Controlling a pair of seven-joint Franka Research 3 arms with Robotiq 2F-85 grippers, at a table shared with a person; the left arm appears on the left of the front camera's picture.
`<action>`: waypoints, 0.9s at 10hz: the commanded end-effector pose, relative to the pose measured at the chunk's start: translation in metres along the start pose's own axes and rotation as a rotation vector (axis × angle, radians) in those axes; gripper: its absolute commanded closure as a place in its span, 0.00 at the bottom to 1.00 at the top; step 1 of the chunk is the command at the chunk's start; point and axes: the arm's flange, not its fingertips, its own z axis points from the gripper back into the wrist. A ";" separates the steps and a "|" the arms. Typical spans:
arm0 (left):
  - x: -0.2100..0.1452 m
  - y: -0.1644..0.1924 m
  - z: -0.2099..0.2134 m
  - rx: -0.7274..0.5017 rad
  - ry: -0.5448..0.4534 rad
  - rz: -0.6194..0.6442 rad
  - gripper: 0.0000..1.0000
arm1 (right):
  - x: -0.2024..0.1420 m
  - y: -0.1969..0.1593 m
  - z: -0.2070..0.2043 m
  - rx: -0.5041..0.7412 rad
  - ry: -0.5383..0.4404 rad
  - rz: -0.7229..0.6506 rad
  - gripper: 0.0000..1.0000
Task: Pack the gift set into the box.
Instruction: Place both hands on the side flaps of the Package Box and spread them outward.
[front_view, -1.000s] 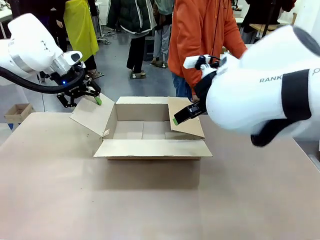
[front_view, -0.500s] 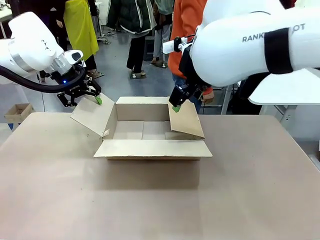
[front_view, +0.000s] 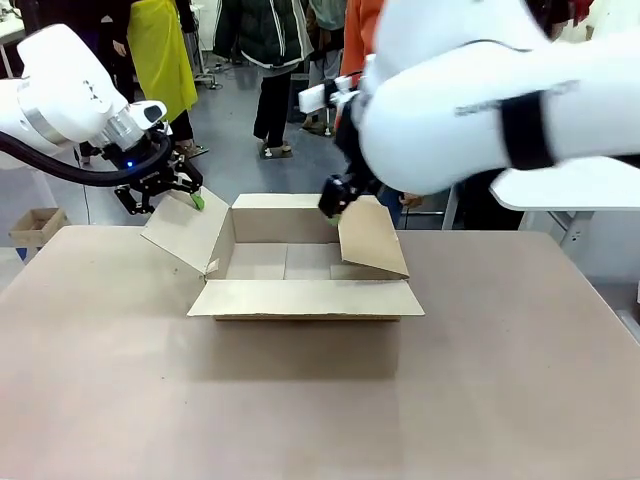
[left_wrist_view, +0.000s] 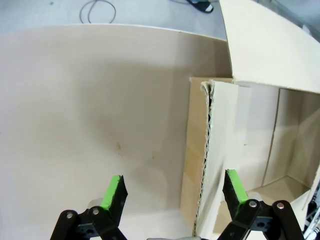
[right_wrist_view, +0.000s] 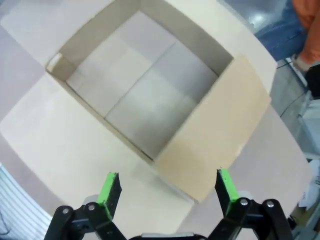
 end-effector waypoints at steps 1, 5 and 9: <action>-0.001 0.000 0.002 0.021 -0.009 0.009 0.00 | 0.066 0.012 -0.031 -0.035 0.152 -0.076 0.00; -0.001 0.000 0.002 0.021 -0.009 0.009 0.00 | 0.081 0.016 -0.106 -0.192 0.316 -0.305 0.00; -0.001 0.000 0.002 0.021 -0.009 0.009 0.00 | 0.074 -0.004 -0.144 -0.370 0.395 -0.378 0.00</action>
